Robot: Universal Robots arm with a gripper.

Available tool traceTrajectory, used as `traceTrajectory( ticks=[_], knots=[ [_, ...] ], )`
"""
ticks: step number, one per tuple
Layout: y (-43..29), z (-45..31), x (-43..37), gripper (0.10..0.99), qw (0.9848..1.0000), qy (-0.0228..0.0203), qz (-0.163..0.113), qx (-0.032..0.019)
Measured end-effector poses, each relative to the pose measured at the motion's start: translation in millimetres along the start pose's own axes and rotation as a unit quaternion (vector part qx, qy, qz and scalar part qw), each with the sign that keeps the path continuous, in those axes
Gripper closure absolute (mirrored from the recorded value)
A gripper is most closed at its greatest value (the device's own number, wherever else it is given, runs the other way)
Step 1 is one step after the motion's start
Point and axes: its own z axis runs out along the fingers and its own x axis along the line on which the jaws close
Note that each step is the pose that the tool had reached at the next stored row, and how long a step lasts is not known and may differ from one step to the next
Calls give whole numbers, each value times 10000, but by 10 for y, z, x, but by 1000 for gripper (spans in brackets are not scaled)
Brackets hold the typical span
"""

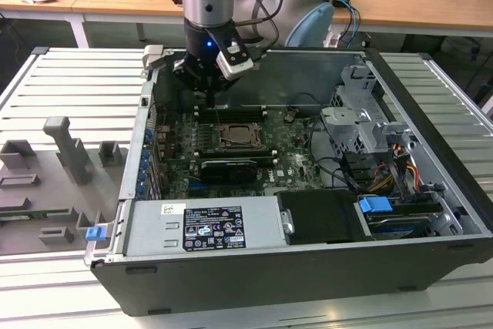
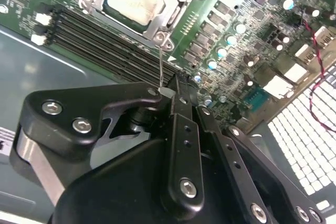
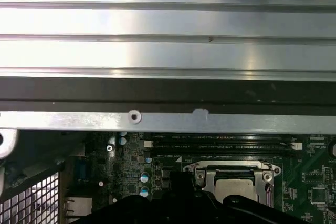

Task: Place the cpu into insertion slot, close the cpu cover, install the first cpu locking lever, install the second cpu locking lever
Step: 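Install the first cpu locking lever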

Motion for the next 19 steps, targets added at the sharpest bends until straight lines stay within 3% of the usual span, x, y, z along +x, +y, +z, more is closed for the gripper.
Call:
traceTrajectory(
  ticks=[9,19],
  knots=[
    [-2,9,-145,980,10000,0,1,4],
    [-4,17,-242,980,10000,0,0,18]
  ],
)
